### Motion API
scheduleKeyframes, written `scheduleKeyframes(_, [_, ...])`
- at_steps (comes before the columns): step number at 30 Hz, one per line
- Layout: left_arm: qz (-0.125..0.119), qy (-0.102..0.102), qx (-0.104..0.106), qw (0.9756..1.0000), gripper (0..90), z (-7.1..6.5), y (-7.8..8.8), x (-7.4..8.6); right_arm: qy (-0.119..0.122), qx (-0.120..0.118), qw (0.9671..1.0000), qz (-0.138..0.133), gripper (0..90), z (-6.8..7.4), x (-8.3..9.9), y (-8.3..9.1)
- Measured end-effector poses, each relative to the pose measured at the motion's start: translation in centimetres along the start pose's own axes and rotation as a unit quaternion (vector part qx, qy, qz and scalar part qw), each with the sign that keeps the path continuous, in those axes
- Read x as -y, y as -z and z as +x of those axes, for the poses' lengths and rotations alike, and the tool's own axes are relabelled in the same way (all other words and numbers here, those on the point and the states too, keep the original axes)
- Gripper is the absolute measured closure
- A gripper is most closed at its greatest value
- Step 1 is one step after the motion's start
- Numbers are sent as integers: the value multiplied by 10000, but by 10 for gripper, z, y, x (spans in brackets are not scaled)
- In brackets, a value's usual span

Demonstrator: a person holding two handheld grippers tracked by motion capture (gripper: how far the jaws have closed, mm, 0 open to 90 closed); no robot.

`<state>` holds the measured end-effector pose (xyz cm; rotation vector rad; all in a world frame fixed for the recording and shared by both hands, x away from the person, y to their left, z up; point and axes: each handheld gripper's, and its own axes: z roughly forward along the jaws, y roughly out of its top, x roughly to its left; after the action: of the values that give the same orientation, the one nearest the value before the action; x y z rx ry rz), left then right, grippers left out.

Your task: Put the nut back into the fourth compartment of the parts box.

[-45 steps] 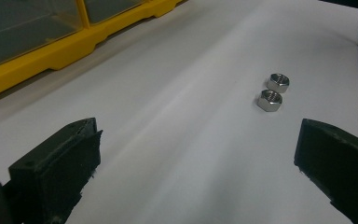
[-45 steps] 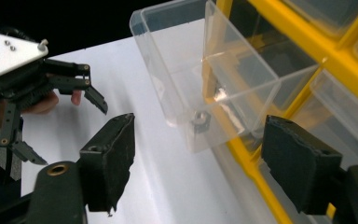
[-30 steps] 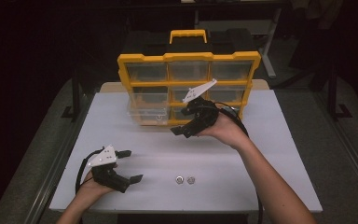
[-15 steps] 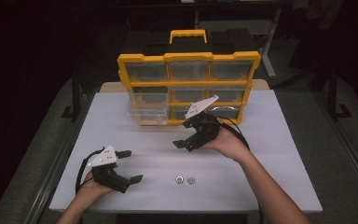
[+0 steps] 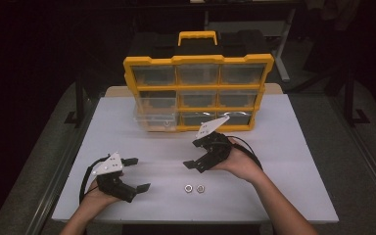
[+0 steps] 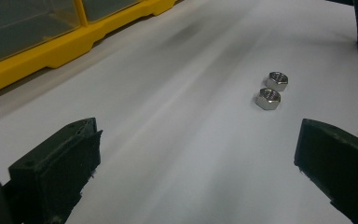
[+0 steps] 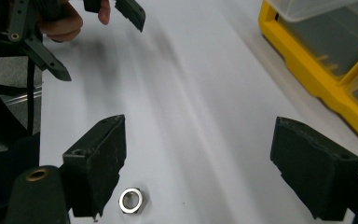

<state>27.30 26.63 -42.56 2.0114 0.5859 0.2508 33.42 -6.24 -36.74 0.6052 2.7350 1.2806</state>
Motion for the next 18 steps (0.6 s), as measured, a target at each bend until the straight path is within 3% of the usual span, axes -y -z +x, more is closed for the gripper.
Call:
scheduleKeyframes(5, [4,17,-6,10000,4,0,0,0,-57,-104,9999,60,182,6,9,-5])
scheduleKeyframes(6, [0,26,-5,10000,4,0,0,0,29,-84,9999,84,185,5,11,-6])
scheduleKeyframes(7, [24,-6,-7,10000,4,0,1,0,-53,-122,9999,81,186,8,12,-7])
scheduleKeyframes(10, [34,-30,-9,10000,4,0,1,0,60,-103,9999,126,195,9,17,-11])
scheduleKeyframes(13, [41,-36,1,10000,4,-1,1,0,-29,-180,9997,131,214,13,21,-14])
scheduleKeyframes(15, [37,-50,-9,10000,4,0,1,0,111,-155,9997,167,227,13,23,-16])
scheduleKeyframes(18, [38,-44,-19,10000,4,1,2,0,86,-243,9994,220,266,15,26,-20])
